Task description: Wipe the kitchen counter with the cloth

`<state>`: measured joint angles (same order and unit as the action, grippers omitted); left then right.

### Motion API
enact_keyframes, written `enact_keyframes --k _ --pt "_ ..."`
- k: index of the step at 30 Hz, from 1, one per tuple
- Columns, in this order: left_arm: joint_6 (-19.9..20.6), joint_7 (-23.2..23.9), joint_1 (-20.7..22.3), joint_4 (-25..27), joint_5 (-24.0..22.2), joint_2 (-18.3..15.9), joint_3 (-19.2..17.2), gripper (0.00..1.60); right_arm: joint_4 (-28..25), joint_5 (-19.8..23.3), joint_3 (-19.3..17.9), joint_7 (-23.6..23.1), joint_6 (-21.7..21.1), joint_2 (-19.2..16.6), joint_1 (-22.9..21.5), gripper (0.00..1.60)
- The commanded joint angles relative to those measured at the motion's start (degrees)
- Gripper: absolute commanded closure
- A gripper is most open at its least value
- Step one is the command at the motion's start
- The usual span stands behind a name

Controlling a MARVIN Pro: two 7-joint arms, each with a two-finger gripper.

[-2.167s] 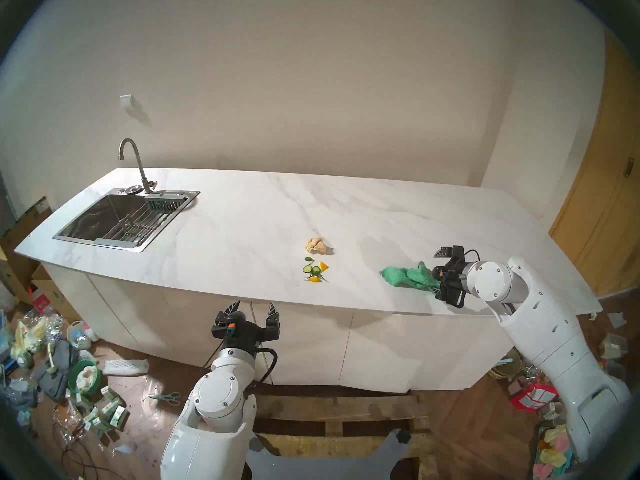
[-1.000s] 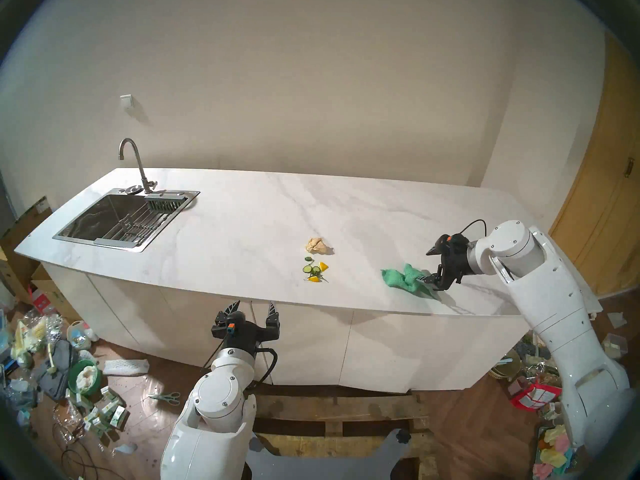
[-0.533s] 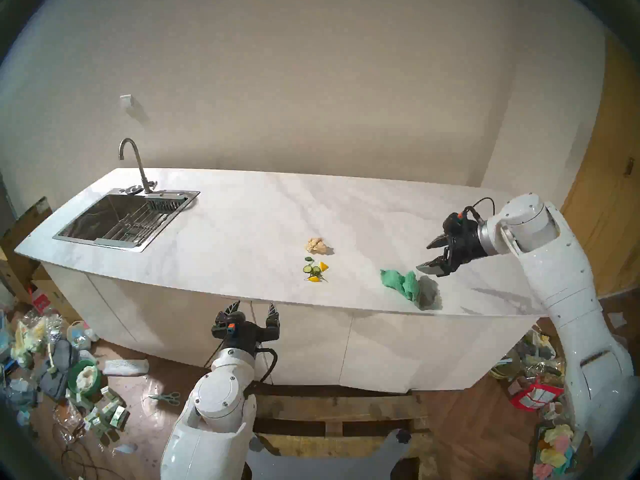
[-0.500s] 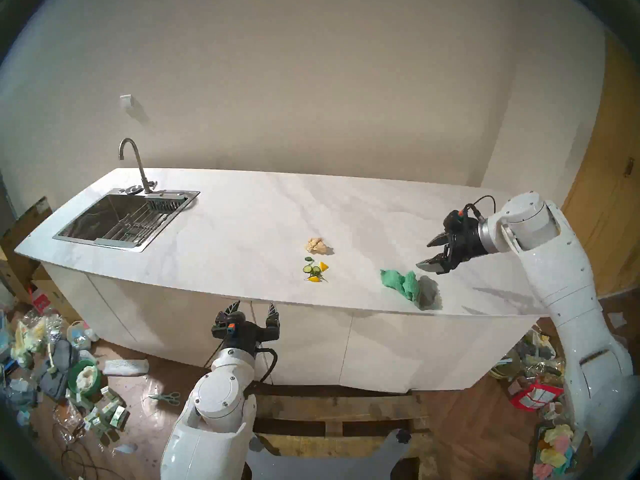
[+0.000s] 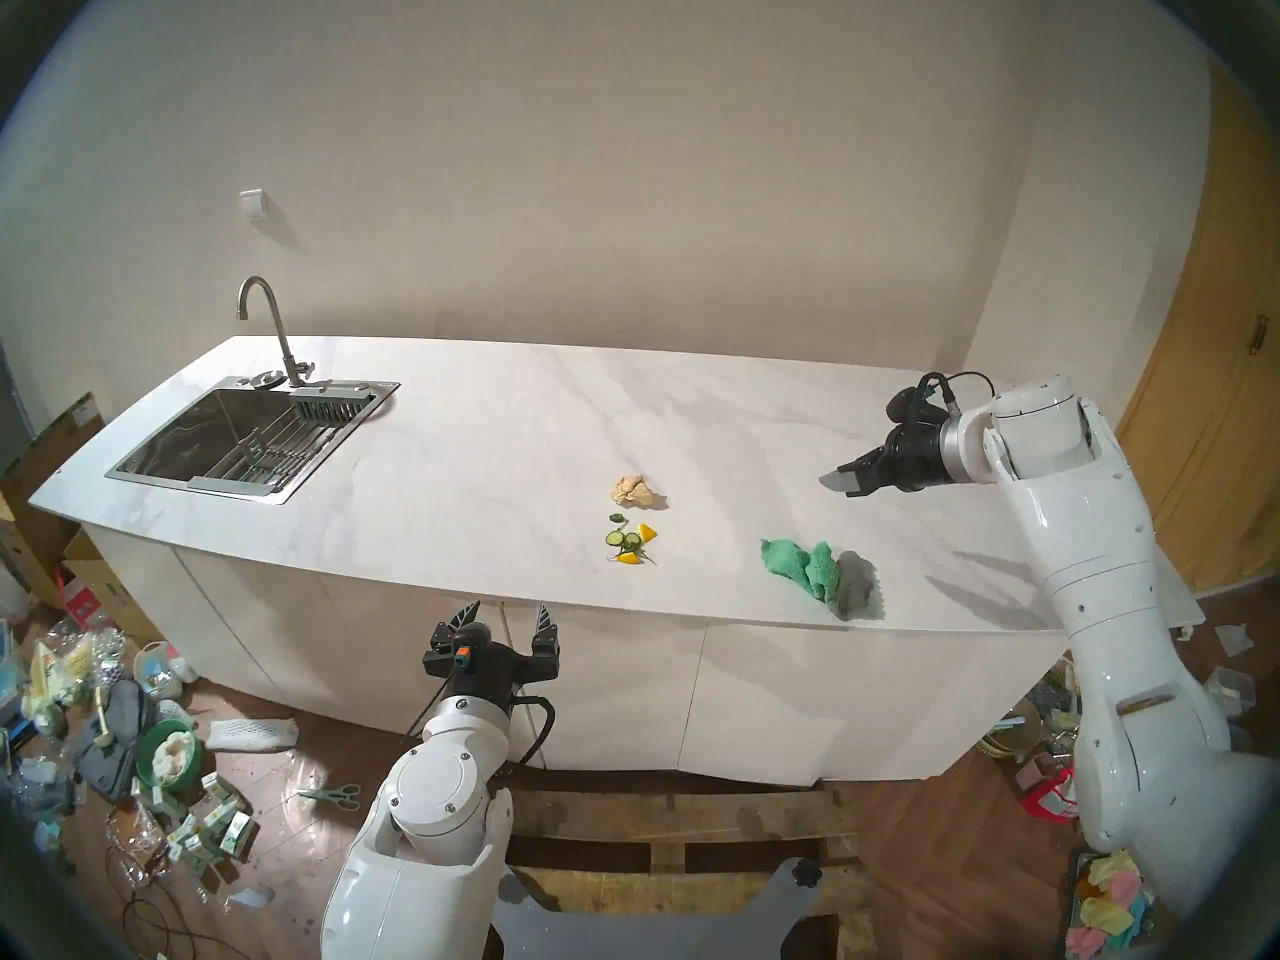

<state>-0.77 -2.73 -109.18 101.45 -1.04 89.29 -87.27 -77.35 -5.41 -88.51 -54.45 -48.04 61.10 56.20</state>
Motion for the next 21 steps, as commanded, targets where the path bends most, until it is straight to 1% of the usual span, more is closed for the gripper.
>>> enact_keyframes --k 1,3,5,7,10,12,14,15,16,21 --pt "-0.4 0.2 0.3 1.6 0.0 -0.1 0.1 0.0 -0.9 1.0 -8.4 6.8 1.2 4.6 2.2 0.0" --pt "-0.4 0.2 0.3 1.6 0.0 -0.1 0.1 0.0 -2.3 1.1 -10.3 8.8 3.5 4.8 3.6 0.0" --pt "-0.4 0.2 0.3 1.6 0.0 -0.1 0.1 0.0 -3.1 3.4 -12.1 10.7 3.8 4.8 4.7 0.0" --pt "-0.4 0.2 0.3 1.6 0.0 -0.1 0.1 0.0 -5.1 3.8 -14.0 12.7 5.8 5.4 6.5 0.0" --pt "-0.4 0.2 0.2 1.7 0.0 -0.1 0.1 0.0 -8.0 4.5 -16.8 14.2 8.6 8.0 9.3 0.0" --pt "-0.3 0.2 0.2 1.7 0.0 -0.1 0.1 0.0 -9.1 5.0 -17.7 15.2 9.3 9.4 10.3 0.0" --pt "-0.3 0.2 0.2 1.8 -0.1 -0.1 0.1 0.0 -10.7 5.2 -18.3 16.1 11.2 10.6 11.7 0.0" --pt "-0.3 0.2 0.2 1.8 -0.1 -0.1 0.1 0.0 -11.0 5.3 -18.7 16.7 11.0 11.3 12.0 0.0" --pt "-0.3 0.3 0.2 1.8 -0.1 -0.1 0.1 0.0 -11.2 5.3 -19.0 18.0 12.3 12.1 12.4 0.0" --pt "-0.3 0.3 0.1 1.9 -0.1 -0.1 0.1 0.0 -10.5 5.4 -19.4 18.8 14.1 12.8 12.1 0.0"
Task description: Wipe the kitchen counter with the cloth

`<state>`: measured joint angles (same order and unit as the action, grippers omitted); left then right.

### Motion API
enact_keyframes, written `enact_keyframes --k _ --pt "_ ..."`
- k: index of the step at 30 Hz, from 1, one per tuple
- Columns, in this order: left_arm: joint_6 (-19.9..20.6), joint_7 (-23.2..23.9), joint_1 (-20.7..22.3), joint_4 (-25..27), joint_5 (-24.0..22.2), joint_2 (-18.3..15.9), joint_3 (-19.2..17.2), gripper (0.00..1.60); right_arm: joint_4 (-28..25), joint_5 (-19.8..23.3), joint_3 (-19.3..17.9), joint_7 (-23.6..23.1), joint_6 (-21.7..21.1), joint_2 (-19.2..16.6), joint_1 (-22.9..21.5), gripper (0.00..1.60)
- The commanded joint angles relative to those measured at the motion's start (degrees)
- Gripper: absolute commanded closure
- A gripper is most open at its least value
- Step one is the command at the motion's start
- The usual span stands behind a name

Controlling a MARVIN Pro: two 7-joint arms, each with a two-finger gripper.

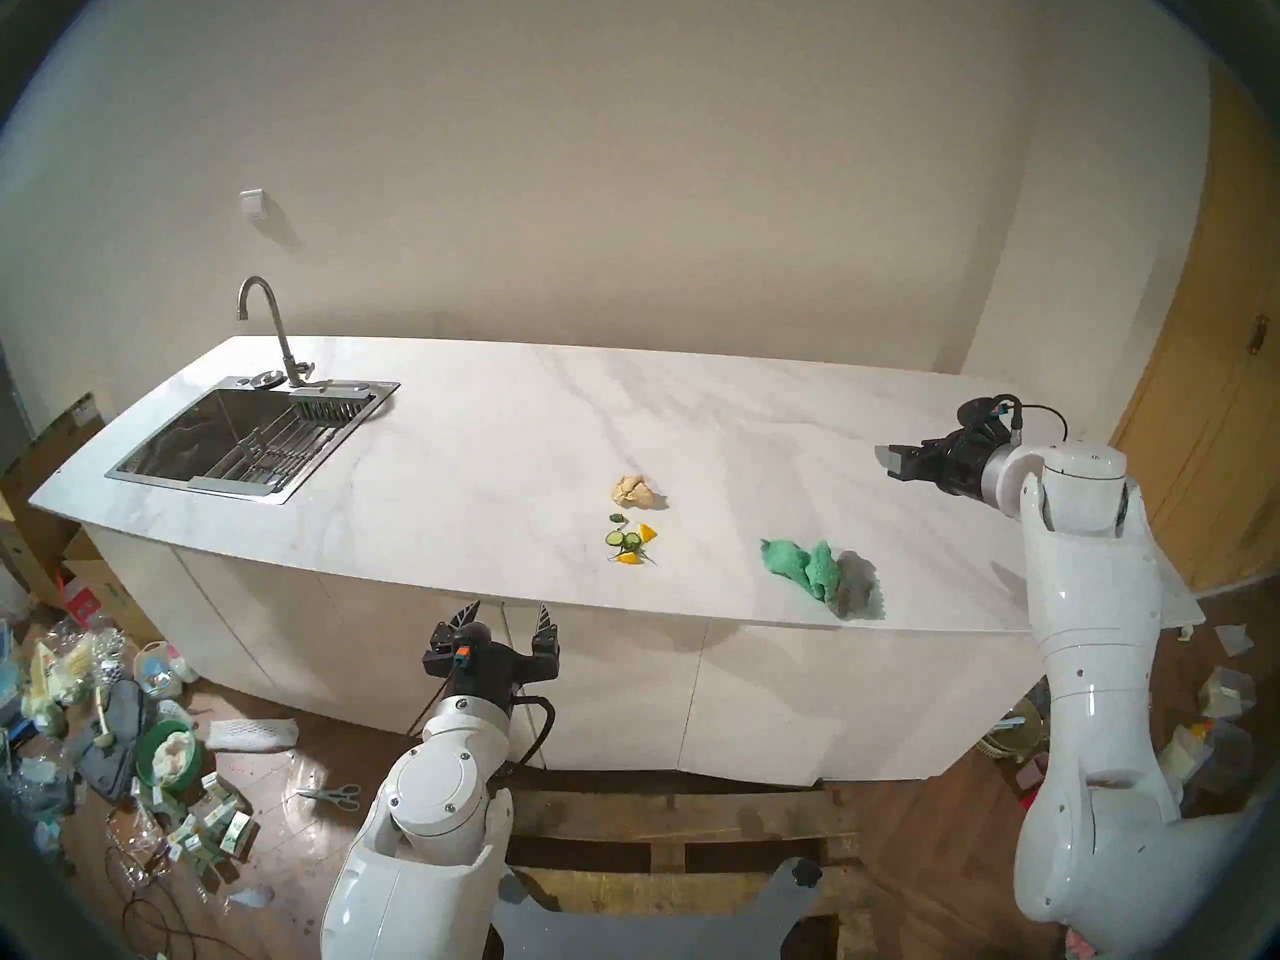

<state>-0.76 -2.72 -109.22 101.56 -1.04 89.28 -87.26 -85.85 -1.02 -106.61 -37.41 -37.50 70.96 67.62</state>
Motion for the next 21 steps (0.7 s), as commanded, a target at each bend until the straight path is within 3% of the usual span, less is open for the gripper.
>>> enact_keyframes --k 1,21 --pt "-0.3 0.3 0.2 1.8 -0.1 -0.1 0.1 0.0 -1.9 1.0 -1.2 1.8 3.7 3.0 0.5 0.0" --pt "-0.3 0.3 0.2 1.8 -0.1 -0.1 0.1 0.0 -1.1 1.5 -1.4 1.0 3.3 2.9 0.0 0.0"
